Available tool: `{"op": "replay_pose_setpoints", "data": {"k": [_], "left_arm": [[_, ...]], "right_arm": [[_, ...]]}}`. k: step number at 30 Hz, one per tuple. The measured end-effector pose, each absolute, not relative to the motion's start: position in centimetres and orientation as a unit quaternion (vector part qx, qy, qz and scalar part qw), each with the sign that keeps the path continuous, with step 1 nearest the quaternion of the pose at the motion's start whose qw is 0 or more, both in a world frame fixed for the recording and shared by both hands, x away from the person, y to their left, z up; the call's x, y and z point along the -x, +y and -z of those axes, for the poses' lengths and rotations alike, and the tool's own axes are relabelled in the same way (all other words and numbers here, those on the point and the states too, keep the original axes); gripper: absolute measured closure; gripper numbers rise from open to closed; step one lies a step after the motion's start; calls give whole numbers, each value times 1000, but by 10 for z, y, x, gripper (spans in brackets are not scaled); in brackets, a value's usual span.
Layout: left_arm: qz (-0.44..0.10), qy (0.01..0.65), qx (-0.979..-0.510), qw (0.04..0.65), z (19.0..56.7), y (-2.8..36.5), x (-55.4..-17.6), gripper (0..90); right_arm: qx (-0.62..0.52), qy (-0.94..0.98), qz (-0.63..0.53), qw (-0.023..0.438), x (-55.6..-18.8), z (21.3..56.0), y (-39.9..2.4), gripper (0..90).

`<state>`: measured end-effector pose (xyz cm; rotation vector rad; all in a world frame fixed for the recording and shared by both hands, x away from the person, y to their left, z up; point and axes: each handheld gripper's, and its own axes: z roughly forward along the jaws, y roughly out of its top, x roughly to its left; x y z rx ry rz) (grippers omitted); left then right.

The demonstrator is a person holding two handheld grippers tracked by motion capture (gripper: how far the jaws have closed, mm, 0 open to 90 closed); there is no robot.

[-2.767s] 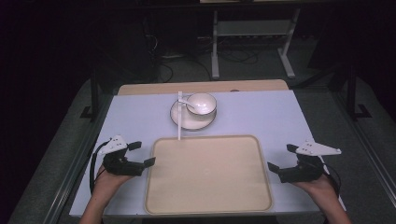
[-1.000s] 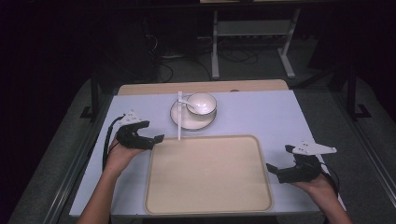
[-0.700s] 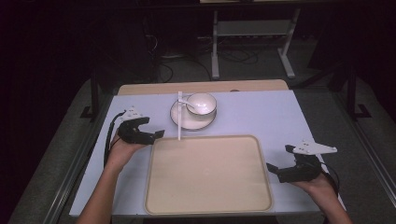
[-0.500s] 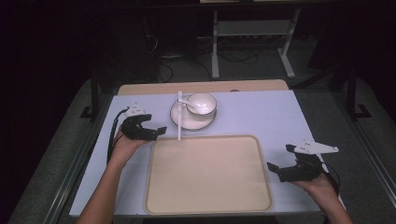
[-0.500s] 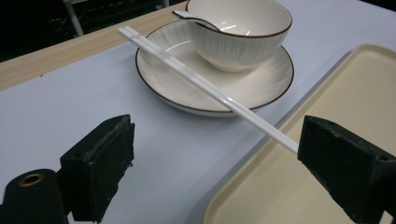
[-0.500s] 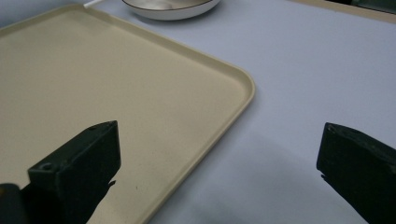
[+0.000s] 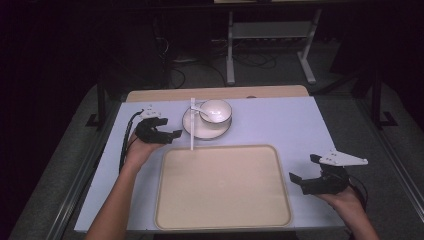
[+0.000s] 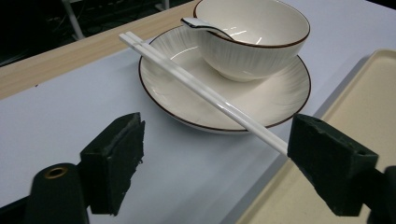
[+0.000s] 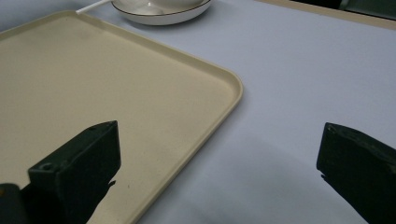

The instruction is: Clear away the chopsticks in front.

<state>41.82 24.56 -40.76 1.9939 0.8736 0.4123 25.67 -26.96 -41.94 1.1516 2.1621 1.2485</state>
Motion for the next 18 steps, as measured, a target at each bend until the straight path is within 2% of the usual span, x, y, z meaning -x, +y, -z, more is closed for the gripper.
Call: {"op": "replay_pose_setpoints", "data": {"k": [11,18], "left_arm": [[-175,353,-806,442,401,234,-435,314],[-187,361,-808,427,405,228,-450,511]], "right_arm": [[-409,773,-445,191,-256,420,-267,0],[-406,774,-447,189,-256,419,-266,0]]}}
